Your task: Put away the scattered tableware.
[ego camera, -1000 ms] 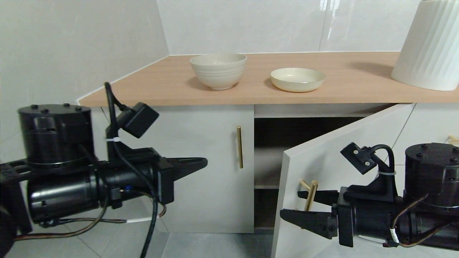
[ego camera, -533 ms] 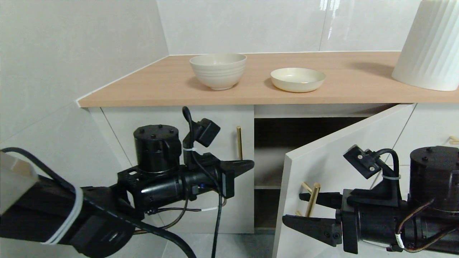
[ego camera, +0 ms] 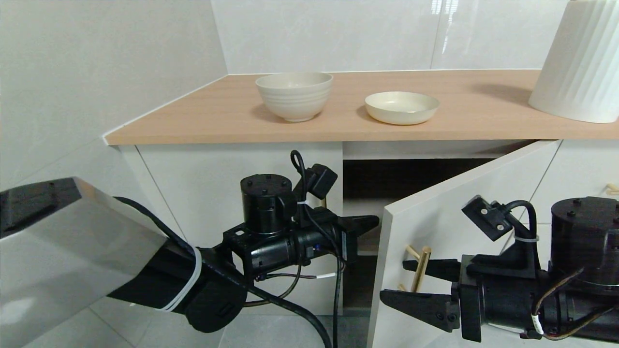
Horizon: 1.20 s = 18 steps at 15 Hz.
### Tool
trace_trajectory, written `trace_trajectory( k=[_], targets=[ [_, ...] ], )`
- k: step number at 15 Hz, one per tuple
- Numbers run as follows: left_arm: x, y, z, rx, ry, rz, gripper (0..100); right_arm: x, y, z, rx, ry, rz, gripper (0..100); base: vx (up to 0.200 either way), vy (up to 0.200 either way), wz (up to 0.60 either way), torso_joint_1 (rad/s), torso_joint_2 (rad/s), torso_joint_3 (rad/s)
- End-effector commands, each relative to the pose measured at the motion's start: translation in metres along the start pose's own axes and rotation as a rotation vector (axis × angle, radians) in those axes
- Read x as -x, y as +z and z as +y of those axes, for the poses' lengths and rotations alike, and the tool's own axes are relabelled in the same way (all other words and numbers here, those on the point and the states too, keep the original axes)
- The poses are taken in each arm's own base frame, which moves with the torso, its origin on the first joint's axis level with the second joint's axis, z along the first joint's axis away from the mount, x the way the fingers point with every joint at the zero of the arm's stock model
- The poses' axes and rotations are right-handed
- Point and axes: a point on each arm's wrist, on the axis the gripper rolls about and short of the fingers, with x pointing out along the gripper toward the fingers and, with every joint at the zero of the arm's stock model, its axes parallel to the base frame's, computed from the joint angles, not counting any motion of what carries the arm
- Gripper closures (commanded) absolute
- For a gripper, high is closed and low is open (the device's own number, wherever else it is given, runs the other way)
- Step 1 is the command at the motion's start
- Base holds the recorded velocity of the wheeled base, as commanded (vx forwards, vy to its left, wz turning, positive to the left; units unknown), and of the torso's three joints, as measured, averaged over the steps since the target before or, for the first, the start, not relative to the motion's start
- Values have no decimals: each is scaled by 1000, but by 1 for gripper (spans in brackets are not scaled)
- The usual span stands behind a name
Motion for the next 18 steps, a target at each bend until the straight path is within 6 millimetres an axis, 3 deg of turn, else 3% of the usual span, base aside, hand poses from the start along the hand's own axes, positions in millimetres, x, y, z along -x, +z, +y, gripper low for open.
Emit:
trace_trajectory(
  k=[1,6,11,13,16,18],
  targets=[
    [-8,0,-2,-2,-17,-3,100,-1,0,-3,-5,-10,1,0,0,0,0,0,0,0],
    [-12,-7,-21,8,-60,17,100,6,6,-16,-17,-66,-34,0,0,0,0,0,0,0],
    [-15,-13,-35,6,-93,39,100,14,17,-48,8,-185,-90,0,0,0,0,0,0,0],
    [-15,-14,-35,6,-91,40,100,23,23,-44,42,-189,-134,0,0,0,0,0,0,0],
    [-15,-13,-35,5,-91,36,100,62,33,-23,96,-212,-224,0,0,0,0,0,0,0],
    [-13,-10,-36,2,-84,21,100,78,23,-15,81,-243,-169,0,0,0,0,0,0,0]
  ],
)
